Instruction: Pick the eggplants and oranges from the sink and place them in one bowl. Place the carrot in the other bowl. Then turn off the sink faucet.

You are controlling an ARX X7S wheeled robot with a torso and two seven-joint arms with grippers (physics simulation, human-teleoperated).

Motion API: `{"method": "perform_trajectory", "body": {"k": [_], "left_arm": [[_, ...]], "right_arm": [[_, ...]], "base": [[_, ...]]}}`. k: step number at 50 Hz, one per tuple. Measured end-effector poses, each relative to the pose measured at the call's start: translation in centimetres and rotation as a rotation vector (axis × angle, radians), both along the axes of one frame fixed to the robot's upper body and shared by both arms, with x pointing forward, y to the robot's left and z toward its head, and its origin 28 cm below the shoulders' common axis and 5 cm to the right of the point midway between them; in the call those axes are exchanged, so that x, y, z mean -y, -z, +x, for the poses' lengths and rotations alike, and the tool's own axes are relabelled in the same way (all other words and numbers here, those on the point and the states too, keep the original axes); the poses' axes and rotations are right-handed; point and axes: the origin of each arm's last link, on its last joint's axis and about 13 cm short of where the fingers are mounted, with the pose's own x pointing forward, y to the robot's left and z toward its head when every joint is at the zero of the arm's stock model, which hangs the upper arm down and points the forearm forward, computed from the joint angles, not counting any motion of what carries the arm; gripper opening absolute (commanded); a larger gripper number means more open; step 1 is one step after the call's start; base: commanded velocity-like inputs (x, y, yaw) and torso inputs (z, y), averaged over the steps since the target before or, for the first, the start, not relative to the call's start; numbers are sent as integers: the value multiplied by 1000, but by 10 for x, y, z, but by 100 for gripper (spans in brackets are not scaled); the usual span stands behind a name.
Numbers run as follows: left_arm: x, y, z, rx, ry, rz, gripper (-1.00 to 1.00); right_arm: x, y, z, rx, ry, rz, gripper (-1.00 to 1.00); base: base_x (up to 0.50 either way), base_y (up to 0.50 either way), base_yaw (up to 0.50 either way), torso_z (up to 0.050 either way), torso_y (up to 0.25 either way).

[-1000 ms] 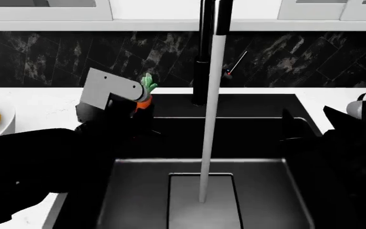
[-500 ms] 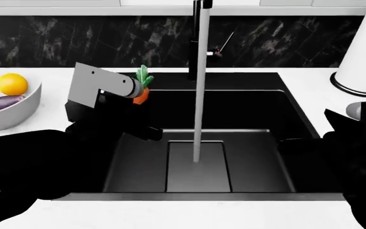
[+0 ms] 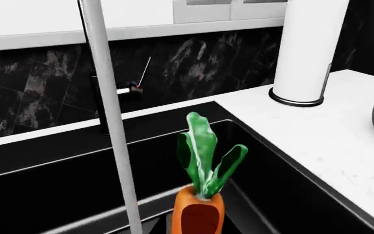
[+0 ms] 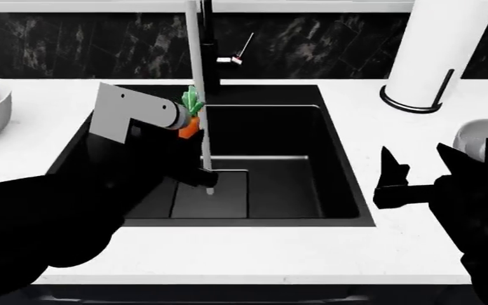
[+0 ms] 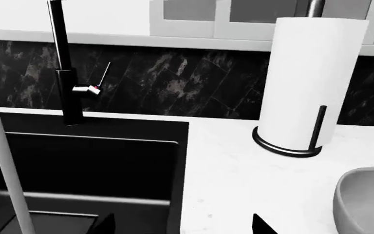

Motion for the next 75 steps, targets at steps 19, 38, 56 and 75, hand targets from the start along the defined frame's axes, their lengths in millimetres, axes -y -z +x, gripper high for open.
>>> {"method": "perform_trajectory", "body": {"k": [19, 38, 56, 75], "left_arm": [[1, 0, 0, -1, 4, -10, -100], [1, -2, -1, -1, 14, -21, -100], [2, -2, -1, 0, 21, -32, -100], [2, -2, -1, 2, 26, -39, -100]], "right_arm": [[2, 0, -3, 14, 5, -23, 100], [4, -3, -5, 20, 18, -33, 100], [4, 0, -2, 21, 10, -39, 100], [2, 0, 0, 27, -2, -43, 100]], "base": [[0, -500, 0, 0, 0], [2, -500, 0, 0, 0], [114, -425, 0, 0, 0], [219, -297, 0, 0, 0]]}}
